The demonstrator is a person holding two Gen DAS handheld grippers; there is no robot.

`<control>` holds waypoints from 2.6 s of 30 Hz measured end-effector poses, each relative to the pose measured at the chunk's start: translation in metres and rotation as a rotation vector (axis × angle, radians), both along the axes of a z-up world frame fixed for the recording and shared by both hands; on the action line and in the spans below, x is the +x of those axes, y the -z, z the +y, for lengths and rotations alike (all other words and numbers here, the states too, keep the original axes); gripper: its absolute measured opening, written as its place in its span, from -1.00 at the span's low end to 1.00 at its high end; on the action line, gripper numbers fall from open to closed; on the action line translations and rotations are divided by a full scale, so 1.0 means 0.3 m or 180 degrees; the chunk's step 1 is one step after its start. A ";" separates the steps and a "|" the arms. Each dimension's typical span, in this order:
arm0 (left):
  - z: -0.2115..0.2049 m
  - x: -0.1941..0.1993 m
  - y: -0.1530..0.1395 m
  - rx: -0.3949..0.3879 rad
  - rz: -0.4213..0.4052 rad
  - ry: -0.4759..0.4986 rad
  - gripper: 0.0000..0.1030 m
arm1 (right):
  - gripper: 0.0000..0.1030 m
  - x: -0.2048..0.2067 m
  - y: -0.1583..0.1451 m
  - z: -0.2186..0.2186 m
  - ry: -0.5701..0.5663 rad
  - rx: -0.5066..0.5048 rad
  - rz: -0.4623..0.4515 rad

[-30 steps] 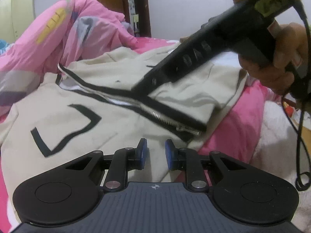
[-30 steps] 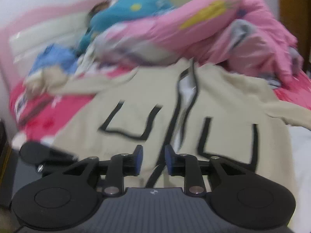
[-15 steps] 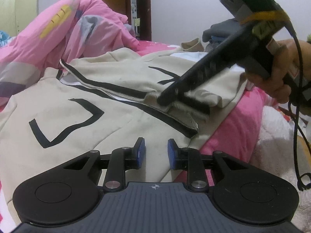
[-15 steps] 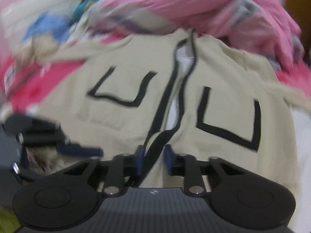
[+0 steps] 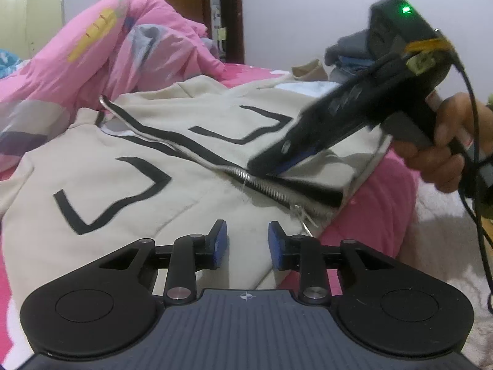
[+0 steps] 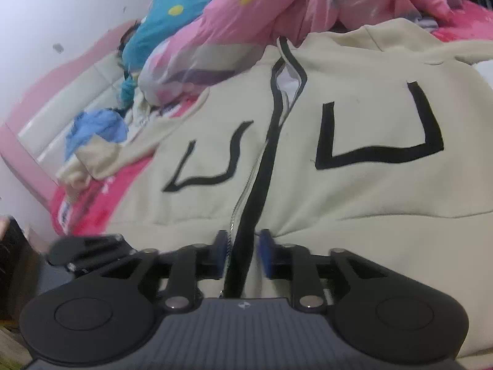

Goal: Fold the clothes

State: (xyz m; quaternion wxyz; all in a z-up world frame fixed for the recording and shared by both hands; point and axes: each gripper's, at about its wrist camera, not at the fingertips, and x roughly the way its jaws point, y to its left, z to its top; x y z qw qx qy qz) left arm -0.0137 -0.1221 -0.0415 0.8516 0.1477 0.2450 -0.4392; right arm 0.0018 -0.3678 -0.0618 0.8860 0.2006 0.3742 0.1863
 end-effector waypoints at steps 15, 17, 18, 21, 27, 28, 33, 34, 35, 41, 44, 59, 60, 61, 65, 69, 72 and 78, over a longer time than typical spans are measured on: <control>-0.212 0.208 -0.009 0.0044 0.0453 0.0204 -0.42 | -0.50 0.322 -0.301 -0.026 0.0253 -0.0296 -0.0234; -0.192 0.209 0.015 -0.0042 0.0446 0.0227 -0.41 | -0.51 0.437 -0.267 0.008 0.0184 -0.0416 -0.0079; -0.181 0.211 0.022 -0.0093 0.0453 0.0245 -0.41 | -0.51 0.488 -0.238 0.026 0.0170 -0.0511 -0.0030; -0.149 0.217 0.043 -0.0246 0.0475 0.0302 -0.41 | -0.51 0.645 -0.111 0.066 0.0161 -0.0750 0.0158; -0.106 0.244 0.083 -0.0545 0.0555 0.0414 -0.39 | -0.46 0.725 0.057 0.164 -0.0116 -0.1012 0.0317; -0.109 0.252 0.085 -0.0607 0.0588 0.0433 -0.38 | -0.47 0.720 0.033 0.168 -0.0141 -0.1071 0.0270; -0.086 0.281 0.100 -0.0851 0.0764 0.0440 -0.38 | -0.20 0.752 -0.098 0.197 -0.0025 -0.1449 -0.0177; -0.085 0.279 0.102 -0.0868 0.0757 0.0438 -0.38 | 0.03 0.787 -0.103 0.223 -0.0025 -0.1610 -0.0307; -0.083 0.277 0.104 -0.0884 0.0748 0.0436 -0.38 | 0.11 0.826 -0.105 0.253 -0.0030 -0.1786 -0.0437; -0.087 0.264 0.111 -0.0903 0.0680 0.0435 -0.37 | -0.16 1.115 -0.014 0.354 0.0126 -0.2384 -0.0486; -0.086 0.263 0.114 -0.0911 0.0668 0.0437 -0.37 | -0.66 1.187 -0.018 0.281 0.0471 -0.1869 -0.0361; -0.099 0.255 0.123 -0.0930 0.0656 0.0442 -0.37 | -0.11 1.219 -0.005 0.208 -0.0178 -0.0969 -0.0321; -0.100 0.257 0.125 -0.0931 0.0655 0.0442 -0.37 | 0.04 1.196 -0.049 0.178 -0.0202 -0.0873 -0.0494; -0.102 0.257 0.125 -0.0931 0.0653 0.0441 -0.37 | 0.23 1.174 -0.094 0.146 -0.0200 -0.0801 -0.0677; -0.101 0.253 0.130 -0.0926 0.0630 0.0440 -0.37 | 0.35 1.256 -0.144 0.000 0.0130 -0.1053 -0.0756; -0.085 0.245 0.131 -0.0938 0.0635 0.0453 -0.36 | 0.35 1.433 -0.016 -0.069 0.0147 -0.1390 -0.0161; -0.074 0.245 0.127 -0.0958 0.0657 0.0467 -0.34 | 0.35 1.506 0.042 -0.093 0.0149 -0.1262 0.0046; -0.070 0.250 0.125 -0.0970 0.0669 0.0469 -0.34 | -0.18 1.488 0.084 -0.035 0.0106 -0.0938 0.0210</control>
